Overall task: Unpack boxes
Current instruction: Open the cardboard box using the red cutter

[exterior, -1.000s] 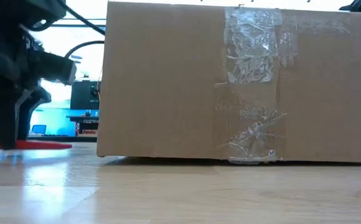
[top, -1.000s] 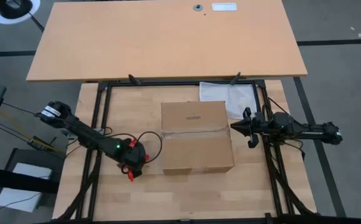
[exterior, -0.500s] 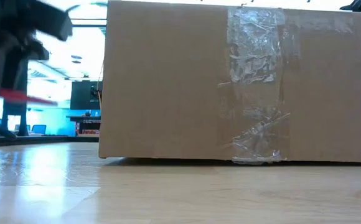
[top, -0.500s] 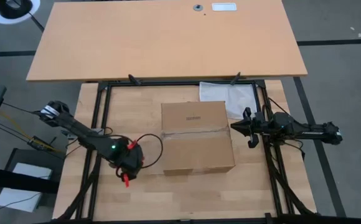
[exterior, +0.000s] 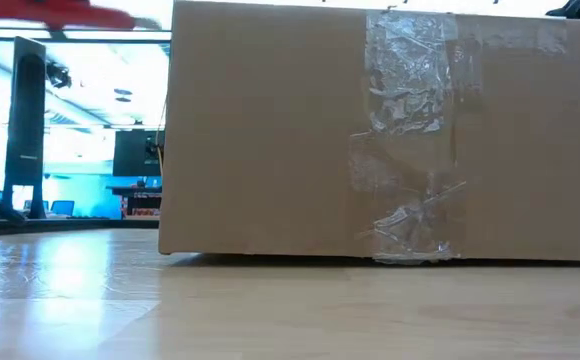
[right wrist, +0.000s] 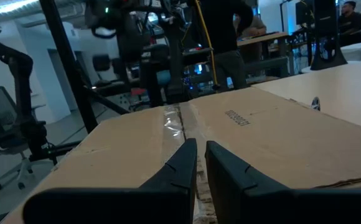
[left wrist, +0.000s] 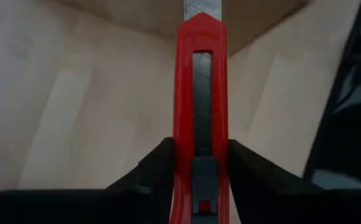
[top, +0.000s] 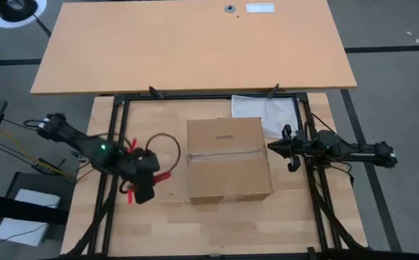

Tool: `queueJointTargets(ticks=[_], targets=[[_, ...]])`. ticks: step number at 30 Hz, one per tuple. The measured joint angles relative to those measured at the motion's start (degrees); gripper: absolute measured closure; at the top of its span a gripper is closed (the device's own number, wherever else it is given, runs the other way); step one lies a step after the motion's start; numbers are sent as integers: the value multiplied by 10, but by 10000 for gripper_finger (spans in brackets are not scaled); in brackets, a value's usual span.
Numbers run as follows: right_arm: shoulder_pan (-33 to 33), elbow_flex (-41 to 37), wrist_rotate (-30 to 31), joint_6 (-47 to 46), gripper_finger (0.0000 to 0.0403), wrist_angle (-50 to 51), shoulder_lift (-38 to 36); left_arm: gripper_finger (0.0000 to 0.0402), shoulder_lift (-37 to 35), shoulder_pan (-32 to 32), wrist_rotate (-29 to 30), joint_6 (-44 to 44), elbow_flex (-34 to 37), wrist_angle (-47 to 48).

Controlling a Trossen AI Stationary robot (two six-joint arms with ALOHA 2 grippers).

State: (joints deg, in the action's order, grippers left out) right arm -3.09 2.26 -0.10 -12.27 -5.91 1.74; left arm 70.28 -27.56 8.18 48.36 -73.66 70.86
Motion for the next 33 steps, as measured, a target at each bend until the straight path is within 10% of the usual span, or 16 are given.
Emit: queueJointTargets(ticks=[19, 33], targets=[[-1, 0, 34, -20, 362, -23, 0, 269, -12, 128, 26, -133, -93, -133], [1, 0, 177, -359, 362, -469, 1, 269, -5, 226, 1, -271, -122, -429]])
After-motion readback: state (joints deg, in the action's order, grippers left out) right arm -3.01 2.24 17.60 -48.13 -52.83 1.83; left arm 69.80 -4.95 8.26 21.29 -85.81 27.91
